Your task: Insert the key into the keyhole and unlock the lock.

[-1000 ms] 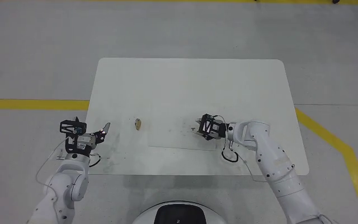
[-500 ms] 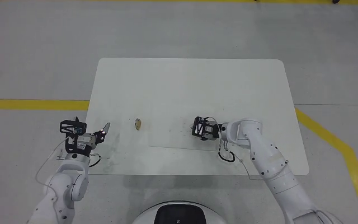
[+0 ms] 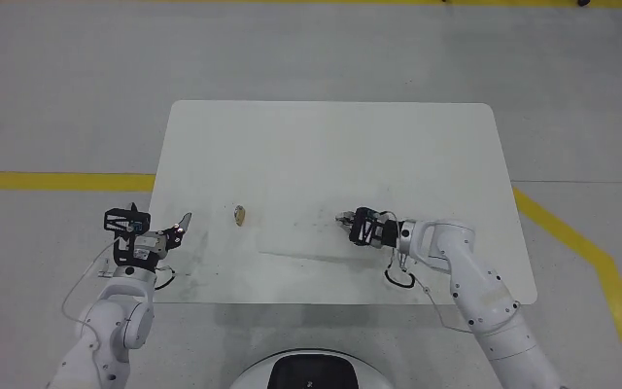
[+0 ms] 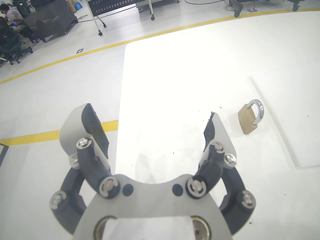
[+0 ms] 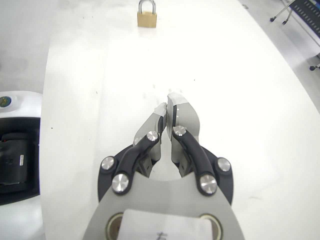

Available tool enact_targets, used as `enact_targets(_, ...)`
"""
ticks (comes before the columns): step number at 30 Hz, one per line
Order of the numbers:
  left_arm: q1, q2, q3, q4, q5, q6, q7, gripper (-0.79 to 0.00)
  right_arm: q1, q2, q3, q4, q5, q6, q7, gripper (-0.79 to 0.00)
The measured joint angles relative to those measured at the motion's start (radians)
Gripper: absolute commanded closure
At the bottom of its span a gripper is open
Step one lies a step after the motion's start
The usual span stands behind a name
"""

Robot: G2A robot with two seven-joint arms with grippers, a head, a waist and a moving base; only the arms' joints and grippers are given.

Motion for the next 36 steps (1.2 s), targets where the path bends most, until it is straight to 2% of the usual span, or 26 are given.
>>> enact_targets(4,0.000,0.000,0.000,0.000,0.000,0.000,0.000,-0.785,-0.031,0.012,0.043,0.014,0.011,-0.022,-0.141,0.000)
enact_targets(10,0.000,0.000,0.000,0.000,0.000,0.000,0.000,-0.785,-0.037,0.020,0.071,0.052,0.065,-0.067,-0.240,0.000)
enact_targets(13,0.000,0.000,0.000,0.000,0.000,0.000,0.000,-0.785,-0.035,0.026,0.075,0.080,0.120,-0.129,-0.303,0.000)
enact_targets(26,0.000,-0.001,0.000,-0.007,-0.008,-0.008,0.004,-0.785,-0.029,0.031,0.046,0.076,0.168,-0.132,-0.329,0.000)
enact_targets(29,0.006,0.004,-0.035,-0.033,-0.152,-0.152,-0.026,-0.785,-0.011,0.028,0.009,0.100,0.264,-0.132,-0.324,0.000)
enact_targets(31,-0.001,0.016,-0.069,-0.018,-0.380,-0.380,-0.145,-0.785,0.012,0.028,-0.033,0.118,0.350,-0.132,-0.293,0.000)
enact_targets(32,-0.010,0.024,-0.072,-0.003,-0.508,-0.503,-0.224,-0.785,0.022,0.029,-0.055,0.123,0.390,-0.132,-0.276,0.000)
enact_targets(33,-0.031,0.038,-0.069,0.020,-0.691,-0.661,-0.350,-0.785,0.037,0.032,-0.086,0.129,0.447,-0.132,-0.253,0.000)
enact_targets(36,-0.108,0.071,-0.015,0.036,-1.111,-0.918,-0.679,-0.785,0.075,0.045,-0.168,0.130,0.597,-0.132,-0.192,0.000)
